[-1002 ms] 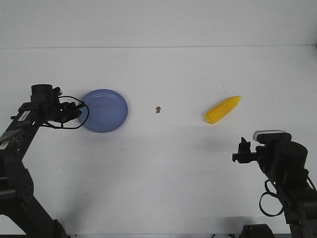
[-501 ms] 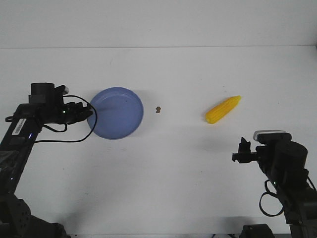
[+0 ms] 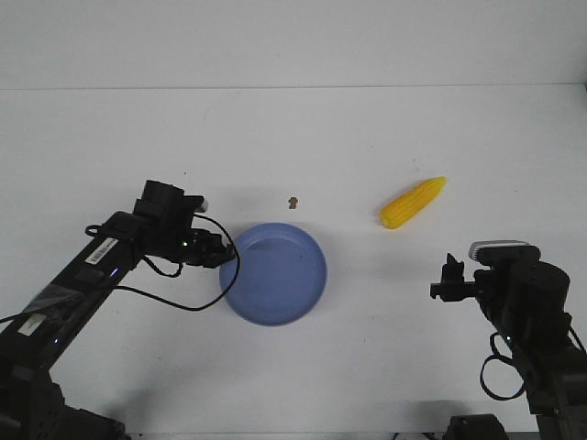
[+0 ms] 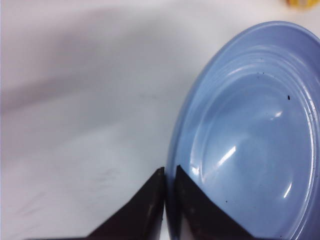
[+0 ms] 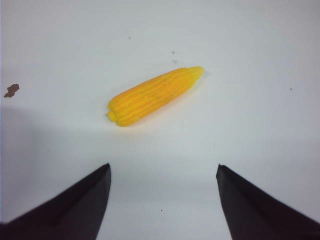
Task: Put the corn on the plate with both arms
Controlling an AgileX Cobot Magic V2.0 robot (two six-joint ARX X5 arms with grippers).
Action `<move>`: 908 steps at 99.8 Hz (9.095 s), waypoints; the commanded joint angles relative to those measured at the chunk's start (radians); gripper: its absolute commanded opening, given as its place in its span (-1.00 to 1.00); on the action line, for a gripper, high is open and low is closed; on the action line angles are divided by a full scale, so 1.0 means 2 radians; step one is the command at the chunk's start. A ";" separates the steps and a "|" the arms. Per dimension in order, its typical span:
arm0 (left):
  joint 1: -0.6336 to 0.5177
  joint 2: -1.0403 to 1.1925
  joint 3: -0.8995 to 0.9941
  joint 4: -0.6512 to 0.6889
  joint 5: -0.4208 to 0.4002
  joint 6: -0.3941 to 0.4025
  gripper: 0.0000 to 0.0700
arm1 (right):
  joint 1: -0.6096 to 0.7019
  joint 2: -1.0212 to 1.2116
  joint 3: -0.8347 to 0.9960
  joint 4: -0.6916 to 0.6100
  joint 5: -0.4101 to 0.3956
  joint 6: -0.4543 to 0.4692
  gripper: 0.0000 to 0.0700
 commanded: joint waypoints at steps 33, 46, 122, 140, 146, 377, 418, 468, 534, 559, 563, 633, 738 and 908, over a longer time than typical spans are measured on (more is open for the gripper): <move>-0.032 0.002 -0.072 0.069 -0.002 0.008 -0.97 | 0.000 0.003 0.010 0.005 0.000 0.005 0.28; -0.032 0.002 -0.076 0.077 -0.022 0.008 -0.97 | 0.000 0.003 0.010 0.005 0.000 0.005 0.28; -0.032 0.015 -0.086 0.089 -0.035 0.009 -0.82 | 0.000 0.003 0.010 0.005 0.000 0.005 0.28; -0.032 0.021 -0.086 0.088 -0.035 0.007 -0.79 | 0.000 0.003 0.010 0.005 0.000 0.005 0.28; -0.032 0.021 -0.086 0.089 -0.035 0.007 -0.67 | 0.000 0.003 0.010 0.005 0.000 0.005 0.28; 0.064 -0.241 -0.077 0.065 -0.227 0.071 0.82 | -0.035 0.520 0.188 0.178 -0.067 0.252 0.41; 0.064 -0.241 -0.077 0.065 -0.227 0.071 0.82 | -0.032 0.547 0.188 0.184 -0.082 0.252 0.41; 0.064 -0.241 -0.077 0.065 -0.227 0.071 0.82 | -0.021 0.560 0.188 0.182 -0.097 0.238 -0.71; 0.064 -0.241 -0.077 0.065 -0.227 0.071 0.82 | 0.046 0.441 0.188 0.107 -0.207 0.089 -0.76; 0.064 -0.241 -0.077 0.065 -0.227 0.071 0.82 | 0.146 0.401 0.185 0.057 -0.205 0.064 -0.76; 0.064 -0.241 -0.077 0.065 -0.227 0.071 0.82 | 0.166 0.401 0.183 0.051 -0.199 0.064 -0.76; 0.064 -0.241 -0.077 0.065 -0.227 0.066 0.82 | 0.384 0.421 0.176 0.037 -0.041 0.101 -0.76; 0.064 -0.241 -0.077 0.064 -0.227 0.064 0.82 | 0.384 0.422 0.131 0.031 -0.027 0.105 0.10; 0.064 -0.369 -0.133 0.115 -0.227 0.038 0.78 | 0.003 -0.093 -0.051 0.086 0.007 -0.002 0.41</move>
